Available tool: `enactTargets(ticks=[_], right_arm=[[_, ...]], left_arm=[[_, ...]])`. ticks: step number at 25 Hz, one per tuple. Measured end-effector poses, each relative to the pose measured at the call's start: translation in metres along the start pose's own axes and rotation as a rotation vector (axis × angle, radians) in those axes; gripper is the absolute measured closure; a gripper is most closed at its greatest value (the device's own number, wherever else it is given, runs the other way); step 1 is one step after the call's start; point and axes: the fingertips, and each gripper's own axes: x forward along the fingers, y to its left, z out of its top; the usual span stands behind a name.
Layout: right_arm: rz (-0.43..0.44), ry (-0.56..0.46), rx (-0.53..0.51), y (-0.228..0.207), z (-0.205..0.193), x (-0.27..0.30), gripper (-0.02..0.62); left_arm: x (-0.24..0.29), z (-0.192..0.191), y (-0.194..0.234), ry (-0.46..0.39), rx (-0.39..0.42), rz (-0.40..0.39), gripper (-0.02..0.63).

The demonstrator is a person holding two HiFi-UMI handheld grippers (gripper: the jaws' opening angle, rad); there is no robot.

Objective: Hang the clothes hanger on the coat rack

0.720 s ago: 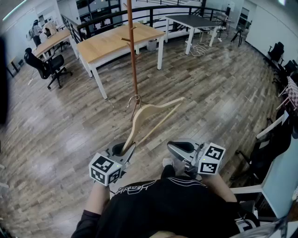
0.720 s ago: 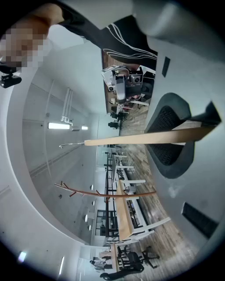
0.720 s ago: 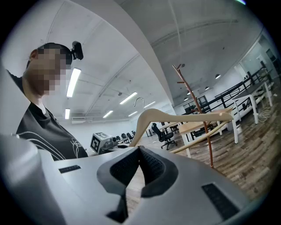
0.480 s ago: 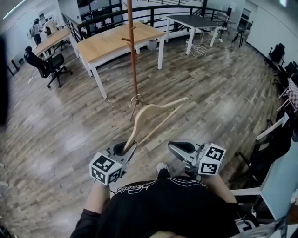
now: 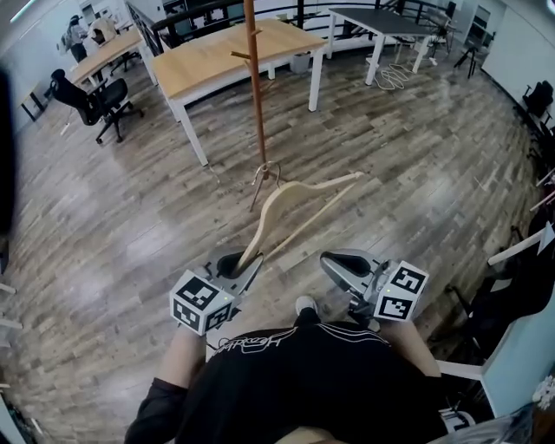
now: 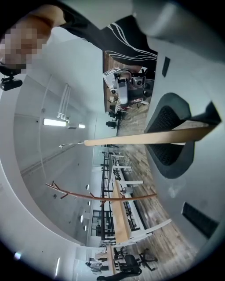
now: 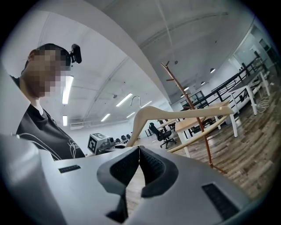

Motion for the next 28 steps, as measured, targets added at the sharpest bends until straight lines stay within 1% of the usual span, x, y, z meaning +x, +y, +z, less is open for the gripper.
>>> enactTargets(ticks=[4,11,16,21,28], right_arm=[[-0.003,0.009,0.026,-0.046,0.013,0.002,0.555],[-0.016,0.014,0.057,-0.139,0.041,-0.003,0.555],[-0.008,0.012,0.058,-0.188,0.064,-0.006,0.555],[0.008,0.002,0.027,-0.219,0.087,0.0,0.555],[0.03,0.009,0.016,-0.242,0.098,0.019,0.555]], left_arm=[[0.041,0.013,0.02,0.015,-0.011,-0.001,0.564],[0.127,0.041,0.06,0.032,-0.013,-0.001,0.564],[0.17,0.064,0.078,0.041,0.013,0.009,0.564],[0.19,0.08,0.094,0.036,0.035,0.035,0.563],[0.201,0.092,0.118,0.025,0.051,0.058,0.563]])
